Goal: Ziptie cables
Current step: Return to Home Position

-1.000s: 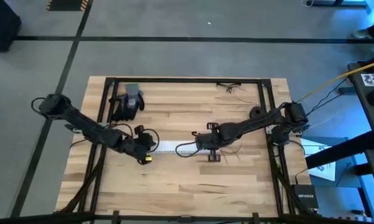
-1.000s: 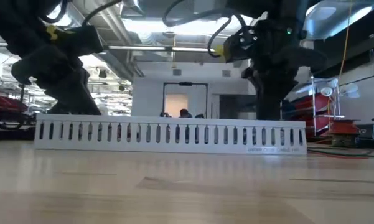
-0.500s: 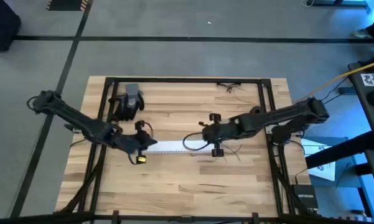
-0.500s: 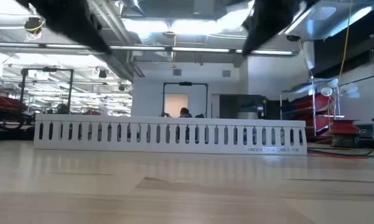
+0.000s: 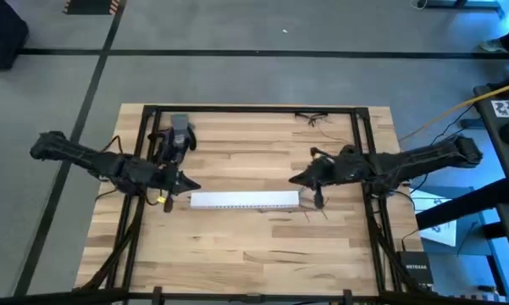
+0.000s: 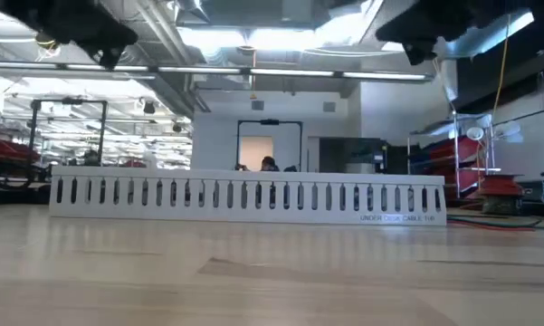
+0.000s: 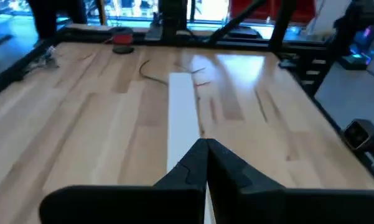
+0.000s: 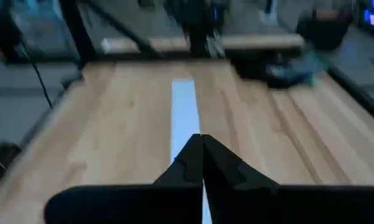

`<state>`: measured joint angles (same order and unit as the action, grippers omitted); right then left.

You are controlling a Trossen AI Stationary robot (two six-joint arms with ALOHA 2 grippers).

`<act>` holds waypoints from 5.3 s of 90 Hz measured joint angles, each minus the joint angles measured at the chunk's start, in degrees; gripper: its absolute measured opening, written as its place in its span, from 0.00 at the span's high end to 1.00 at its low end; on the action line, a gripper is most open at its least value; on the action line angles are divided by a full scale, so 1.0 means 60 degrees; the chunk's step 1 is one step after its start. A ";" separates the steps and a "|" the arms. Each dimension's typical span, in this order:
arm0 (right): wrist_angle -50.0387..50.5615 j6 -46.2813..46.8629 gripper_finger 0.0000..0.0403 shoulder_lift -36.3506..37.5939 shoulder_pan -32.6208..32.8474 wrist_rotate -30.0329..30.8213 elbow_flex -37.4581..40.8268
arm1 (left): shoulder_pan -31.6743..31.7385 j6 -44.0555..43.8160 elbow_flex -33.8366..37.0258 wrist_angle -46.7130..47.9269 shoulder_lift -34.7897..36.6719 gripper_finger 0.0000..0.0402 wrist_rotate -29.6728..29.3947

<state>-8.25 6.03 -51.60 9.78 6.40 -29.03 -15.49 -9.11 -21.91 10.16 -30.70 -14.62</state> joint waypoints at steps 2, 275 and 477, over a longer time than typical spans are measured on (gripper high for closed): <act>-0.0373 0.0011 1.00 0.0121 0.0000 0.0003 0.0261 | 0.0027 -0.0184 0.0107 0.0063 0.0130 1.00 -0.0001; 0.1070 0.0257 1.00 0.8394 -0.0011 0.0141 0.4768 | 0.1608 0.0096 0.2994 -0.0306 0.5056 1.00 0.0658; 0.1070 0.0260 1.00 0.8394 -0.0011 0.0138 0.4768 | 0.1605 0.0092 0.2998 -0.0299 0.5056 1.00 0.0659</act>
<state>-1.83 7.60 -1.23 9.72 7.22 -0.43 -5.86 -8.56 -3.92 8.36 -0.36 -10.67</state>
